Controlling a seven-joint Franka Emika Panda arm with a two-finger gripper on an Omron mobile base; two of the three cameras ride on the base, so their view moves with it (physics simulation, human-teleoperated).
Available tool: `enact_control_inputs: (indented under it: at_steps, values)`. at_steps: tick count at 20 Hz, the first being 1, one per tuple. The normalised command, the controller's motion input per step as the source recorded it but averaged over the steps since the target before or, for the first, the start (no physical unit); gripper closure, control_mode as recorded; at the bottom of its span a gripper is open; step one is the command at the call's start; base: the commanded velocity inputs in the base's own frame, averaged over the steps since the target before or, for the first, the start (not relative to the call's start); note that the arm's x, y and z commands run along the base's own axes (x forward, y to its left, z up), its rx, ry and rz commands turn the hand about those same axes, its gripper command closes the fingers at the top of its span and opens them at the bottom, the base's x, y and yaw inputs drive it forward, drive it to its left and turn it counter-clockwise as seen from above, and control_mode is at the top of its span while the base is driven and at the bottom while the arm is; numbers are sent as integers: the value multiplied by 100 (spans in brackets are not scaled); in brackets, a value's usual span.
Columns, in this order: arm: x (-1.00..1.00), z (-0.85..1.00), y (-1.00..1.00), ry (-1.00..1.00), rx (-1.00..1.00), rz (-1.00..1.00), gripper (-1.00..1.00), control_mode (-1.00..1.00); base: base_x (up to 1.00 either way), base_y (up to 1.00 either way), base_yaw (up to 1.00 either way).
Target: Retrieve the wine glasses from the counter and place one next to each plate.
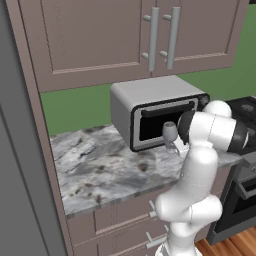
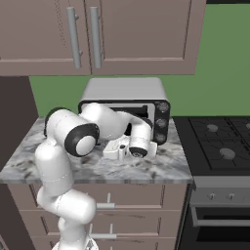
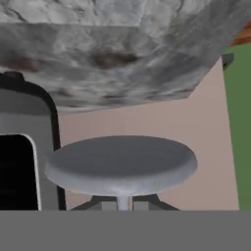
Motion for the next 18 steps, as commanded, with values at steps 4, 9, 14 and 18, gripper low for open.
enact_control_inputs:
  at_steps: [4,9,14,18]
  values:
    - [-51,79,0,1,5,0,100,-100,0,0,0]
    - [-67,92,0,-8,0,0,100,-100,0,0,0]
    - [-58,83,2,-8,0,0,100,-100,0,0,0]
    - [-49,46,12,0,0,0,100,-100,0,0,0]
